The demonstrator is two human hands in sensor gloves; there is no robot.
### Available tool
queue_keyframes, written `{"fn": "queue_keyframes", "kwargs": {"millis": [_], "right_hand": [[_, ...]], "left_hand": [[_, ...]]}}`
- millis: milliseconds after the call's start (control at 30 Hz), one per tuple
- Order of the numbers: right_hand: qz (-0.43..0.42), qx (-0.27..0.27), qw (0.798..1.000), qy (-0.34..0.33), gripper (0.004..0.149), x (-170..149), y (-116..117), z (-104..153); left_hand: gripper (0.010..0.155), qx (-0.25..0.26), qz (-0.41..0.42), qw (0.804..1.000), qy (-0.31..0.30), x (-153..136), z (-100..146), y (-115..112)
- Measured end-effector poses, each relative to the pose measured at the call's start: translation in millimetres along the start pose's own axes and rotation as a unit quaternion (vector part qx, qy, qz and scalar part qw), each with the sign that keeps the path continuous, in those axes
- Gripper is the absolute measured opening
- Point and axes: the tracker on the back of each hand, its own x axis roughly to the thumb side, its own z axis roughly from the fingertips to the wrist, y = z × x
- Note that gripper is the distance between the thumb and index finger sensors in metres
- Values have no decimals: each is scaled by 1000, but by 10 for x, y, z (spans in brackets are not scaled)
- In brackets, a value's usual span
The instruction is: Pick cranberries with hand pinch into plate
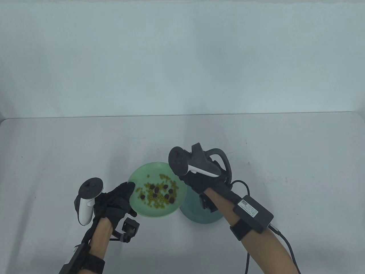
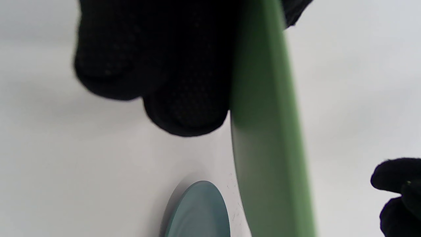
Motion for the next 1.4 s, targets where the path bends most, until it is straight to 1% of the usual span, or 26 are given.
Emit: {"fn": "queue_keyframes", "kwargs": {"millis": [200, 367, 533, 700, 767, 933, 1300, 1400], "right_hand": [[52, 39, 997, -31, 47, 298, 174, -146], [81, 58, 994, -41, 47, 409, 314, -214], [102, 67, 992, -45, 45, 455, 398, -238], [124, 65, 989, -46, 45, 470, 471, -252], [127, 73, 988, -46, 45, 471, 492, -257], [133, 80, 987, -48, 46, 481, 527, -261], [139, 67, 986, -60, 47, 526, 554, -267], [130, 75, 987, -63, 47, 526, 563, -282]], "left_hand": [[47, -1, 2, 1000, 1, -3, 2, 4], [47, 0, 3, 1000, 3, -8, 4, 11], [47, 0, 2, 1000, 5, -10, 2, 13], [47, -1, 2, 1000, 5, -13, -1, 13], [47, -1, 2, 1000, 6, -14, -2, 14], [47, 1, 5, 1000, 7, -18, -5, 21], [47, 1, 15, 1000, -2, -19, -11, 55], [47, -1, 18, 1000, -2, -24, -12, 58]]}}
